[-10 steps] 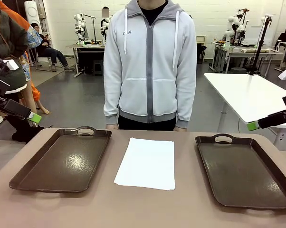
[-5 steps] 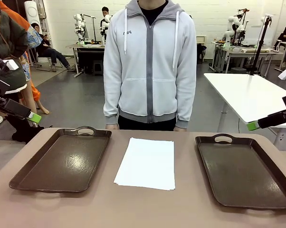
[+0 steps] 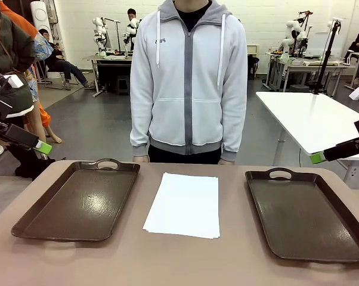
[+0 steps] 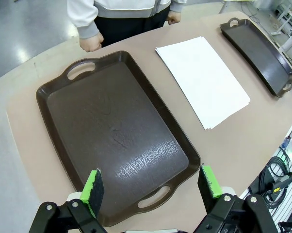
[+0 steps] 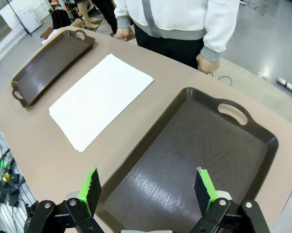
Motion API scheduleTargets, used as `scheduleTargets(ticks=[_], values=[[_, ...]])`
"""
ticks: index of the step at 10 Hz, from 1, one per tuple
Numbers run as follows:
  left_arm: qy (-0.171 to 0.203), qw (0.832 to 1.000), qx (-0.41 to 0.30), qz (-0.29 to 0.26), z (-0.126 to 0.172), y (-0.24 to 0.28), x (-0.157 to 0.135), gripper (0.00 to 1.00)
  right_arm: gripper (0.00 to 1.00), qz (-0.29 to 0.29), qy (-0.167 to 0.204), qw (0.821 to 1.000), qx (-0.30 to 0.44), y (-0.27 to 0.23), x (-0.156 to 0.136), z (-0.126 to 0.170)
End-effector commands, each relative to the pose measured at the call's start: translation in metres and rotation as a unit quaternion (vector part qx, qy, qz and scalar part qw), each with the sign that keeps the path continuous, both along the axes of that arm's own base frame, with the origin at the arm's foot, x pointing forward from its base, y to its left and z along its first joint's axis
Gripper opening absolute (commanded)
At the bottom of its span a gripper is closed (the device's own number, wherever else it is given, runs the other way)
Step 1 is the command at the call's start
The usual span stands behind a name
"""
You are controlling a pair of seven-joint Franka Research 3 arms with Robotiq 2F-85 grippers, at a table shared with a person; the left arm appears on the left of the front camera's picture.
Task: Sort the A4 documents.
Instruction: Receive the A4 Paper.
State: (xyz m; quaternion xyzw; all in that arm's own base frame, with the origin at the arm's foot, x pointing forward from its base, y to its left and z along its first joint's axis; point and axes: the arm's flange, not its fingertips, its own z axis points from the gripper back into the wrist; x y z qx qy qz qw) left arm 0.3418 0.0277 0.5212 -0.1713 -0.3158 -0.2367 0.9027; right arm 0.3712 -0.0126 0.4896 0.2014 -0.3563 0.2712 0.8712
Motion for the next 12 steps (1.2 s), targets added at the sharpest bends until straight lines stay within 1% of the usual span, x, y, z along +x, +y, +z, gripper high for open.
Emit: scheduleTargets(ticks=[1,12], values=[[0.0,1.0,-0.002,-0.002,-0.0009,0.0013,0.0003,1.0,1.0,0.003,0.0,1.0,0.009,-0.0002,0.0,-0.0007],[0.0,1.0,-0.002,-0.002,-0.0009,0.0013,0.0003,1.0,1.0,0.003,0.0,1.0,0.009,-0.0002,0.0,-0.0007]])
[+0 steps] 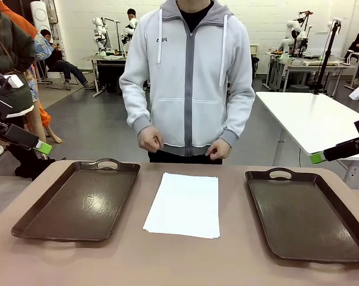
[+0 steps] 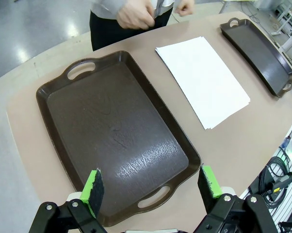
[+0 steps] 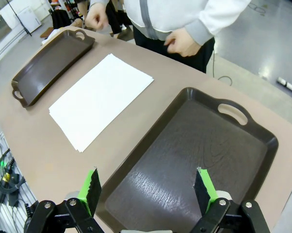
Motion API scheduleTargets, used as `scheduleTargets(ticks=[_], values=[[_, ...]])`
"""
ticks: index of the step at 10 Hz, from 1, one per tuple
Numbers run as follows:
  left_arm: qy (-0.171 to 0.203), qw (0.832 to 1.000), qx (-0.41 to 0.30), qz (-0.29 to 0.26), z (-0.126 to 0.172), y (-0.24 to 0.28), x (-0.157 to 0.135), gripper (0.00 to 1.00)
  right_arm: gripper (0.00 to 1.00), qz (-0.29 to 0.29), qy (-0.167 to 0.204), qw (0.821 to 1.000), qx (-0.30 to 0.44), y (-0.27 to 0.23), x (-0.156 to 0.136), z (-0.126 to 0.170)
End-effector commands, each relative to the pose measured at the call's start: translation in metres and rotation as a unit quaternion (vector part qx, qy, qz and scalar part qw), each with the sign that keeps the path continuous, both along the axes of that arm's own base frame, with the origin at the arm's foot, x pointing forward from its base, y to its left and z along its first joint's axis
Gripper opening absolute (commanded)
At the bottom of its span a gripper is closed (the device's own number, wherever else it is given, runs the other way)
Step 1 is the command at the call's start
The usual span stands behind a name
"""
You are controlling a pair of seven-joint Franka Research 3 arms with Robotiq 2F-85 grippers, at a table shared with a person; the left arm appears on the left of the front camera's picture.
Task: Sort the A4 documents.
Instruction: Receive the A4 Paper.
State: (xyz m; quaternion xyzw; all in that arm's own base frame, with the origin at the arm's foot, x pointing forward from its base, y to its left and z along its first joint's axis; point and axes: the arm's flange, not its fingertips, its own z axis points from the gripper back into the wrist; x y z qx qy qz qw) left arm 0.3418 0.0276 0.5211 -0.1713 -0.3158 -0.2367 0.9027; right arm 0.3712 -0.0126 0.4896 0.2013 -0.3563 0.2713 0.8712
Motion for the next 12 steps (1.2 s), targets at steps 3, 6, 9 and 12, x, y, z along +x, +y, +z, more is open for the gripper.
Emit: scheduleTargets(ticks=[3,6,9,12], values=[[0.0,1.0,-0.002,-0.002,-0.0009,0.0013,0.0003,1.0,1.0,0.003,0.0,1.0,0.009,-0.0003,0.0,-0.0007],[0.0,1.0,-0.002,-0.002,-0.0009,0.0013,0.0003,1.0,1.0,0.003,0.0,1.0,0.009,-0.0003,0.0,-0.0007],[0.0,1.0,-0.002,-0.002,-0.0009,0.0013,0.0003,1.0,1.0,0.003,0.0,1.0,0.009,-0.0003,0.0,-0.0007],[0.0,1.0,-0.002,-0.002,-0.0009,0.0013,0.0003,1.0,1.0,0.003,0.0,1.0,0.009,-0.0003,0.0,-0.0007]])
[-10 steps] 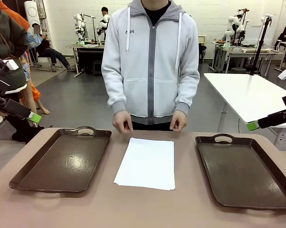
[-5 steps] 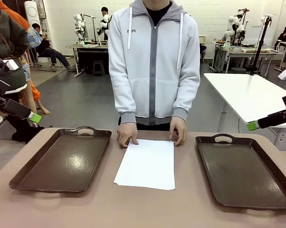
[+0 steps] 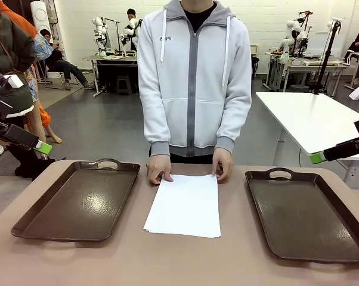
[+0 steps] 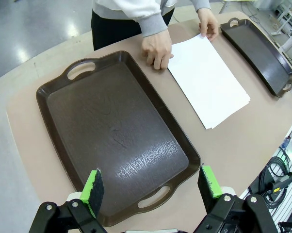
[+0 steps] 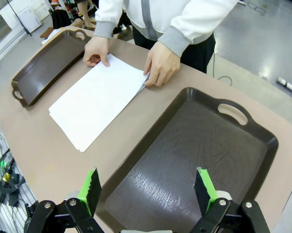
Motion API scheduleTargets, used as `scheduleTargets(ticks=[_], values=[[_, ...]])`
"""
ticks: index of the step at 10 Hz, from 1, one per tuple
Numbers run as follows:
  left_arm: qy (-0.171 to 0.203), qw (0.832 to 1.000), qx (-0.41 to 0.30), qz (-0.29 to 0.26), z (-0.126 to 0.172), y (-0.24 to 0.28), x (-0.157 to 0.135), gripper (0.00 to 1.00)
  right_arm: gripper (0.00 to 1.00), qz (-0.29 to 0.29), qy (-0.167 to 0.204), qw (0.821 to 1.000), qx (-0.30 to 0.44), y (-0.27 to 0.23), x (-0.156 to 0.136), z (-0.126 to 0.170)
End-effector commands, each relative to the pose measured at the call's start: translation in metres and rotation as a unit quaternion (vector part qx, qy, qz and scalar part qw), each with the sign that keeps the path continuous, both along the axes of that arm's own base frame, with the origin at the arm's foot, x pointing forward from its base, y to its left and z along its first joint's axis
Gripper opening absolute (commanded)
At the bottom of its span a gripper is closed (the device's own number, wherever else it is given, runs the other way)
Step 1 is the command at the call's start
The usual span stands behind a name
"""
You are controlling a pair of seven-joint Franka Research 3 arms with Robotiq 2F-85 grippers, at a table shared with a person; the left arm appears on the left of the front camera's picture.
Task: Sort the A4 documents.
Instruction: Receive the A4 Paper.
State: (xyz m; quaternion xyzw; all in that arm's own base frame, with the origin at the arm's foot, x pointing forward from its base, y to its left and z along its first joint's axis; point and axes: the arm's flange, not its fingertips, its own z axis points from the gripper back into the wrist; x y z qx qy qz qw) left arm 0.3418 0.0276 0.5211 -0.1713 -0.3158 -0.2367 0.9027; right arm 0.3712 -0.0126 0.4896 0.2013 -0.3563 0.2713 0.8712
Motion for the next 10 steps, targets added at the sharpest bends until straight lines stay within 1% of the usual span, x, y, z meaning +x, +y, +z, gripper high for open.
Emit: scheduleTargets(ticks=[1,10], values=[[0.0,1.0,-0.002,-0.002,-0.0008,0.0013,0.0003,1.0,1.0,0.003,0.0,1.0,0.009,-0.0003,0.0,-0.0007],[0.0,1.0,-0.002,-0.002,-0.0008,0.0013,0.0003,1.0,1.0,0.003,0.0,1.0,0.009,-0.0003,0.0,-0.0007]])
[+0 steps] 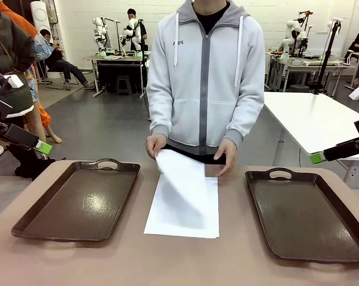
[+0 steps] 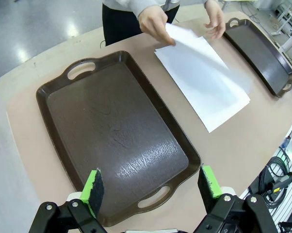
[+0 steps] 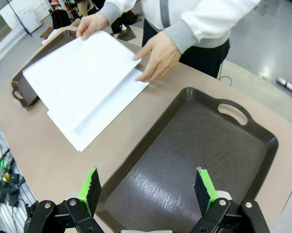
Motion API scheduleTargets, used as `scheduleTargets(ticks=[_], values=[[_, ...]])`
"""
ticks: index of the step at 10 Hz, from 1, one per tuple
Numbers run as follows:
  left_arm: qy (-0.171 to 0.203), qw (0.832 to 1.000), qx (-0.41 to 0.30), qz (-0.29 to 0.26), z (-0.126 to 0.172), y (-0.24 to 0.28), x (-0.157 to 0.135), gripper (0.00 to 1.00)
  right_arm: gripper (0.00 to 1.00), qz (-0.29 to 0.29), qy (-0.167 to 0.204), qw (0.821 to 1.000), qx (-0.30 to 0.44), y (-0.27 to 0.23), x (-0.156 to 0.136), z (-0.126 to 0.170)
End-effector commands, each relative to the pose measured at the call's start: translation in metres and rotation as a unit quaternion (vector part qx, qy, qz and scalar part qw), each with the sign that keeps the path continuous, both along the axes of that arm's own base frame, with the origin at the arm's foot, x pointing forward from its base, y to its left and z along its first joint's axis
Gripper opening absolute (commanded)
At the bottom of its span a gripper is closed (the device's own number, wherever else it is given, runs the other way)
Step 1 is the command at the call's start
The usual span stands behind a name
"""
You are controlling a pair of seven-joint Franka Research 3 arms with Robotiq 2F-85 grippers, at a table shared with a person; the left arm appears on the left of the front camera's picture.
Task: Sort the A4 documents.
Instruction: Receive the A4 Paper.
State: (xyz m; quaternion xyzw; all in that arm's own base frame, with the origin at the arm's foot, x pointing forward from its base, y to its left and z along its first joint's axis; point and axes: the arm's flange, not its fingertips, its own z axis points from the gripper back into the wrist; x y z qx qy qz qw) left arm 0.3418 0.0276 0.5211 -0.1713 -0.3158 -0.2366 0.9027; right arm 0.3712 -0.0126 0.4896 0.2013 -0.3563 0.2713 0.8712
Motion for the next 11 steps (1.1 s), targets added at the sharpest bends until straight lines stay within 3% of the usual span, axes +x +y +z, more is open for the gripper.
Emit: scheduleTargets(ticks=[1,11], values=[[0.0,1.0,-0.002,-0.002,-0.0008,0.0013,0.0003,1.0,1.0,0.003,0.0,1.0,0.009,-0.0003,0.0,-0.0007],[0.0,1.0,-0.002,-0.002,-0.0008,0.0013,0.0003,1.0,1.0,0.003,0.0,1.0,0.009,-0.0003,0.0,-0.0007]])
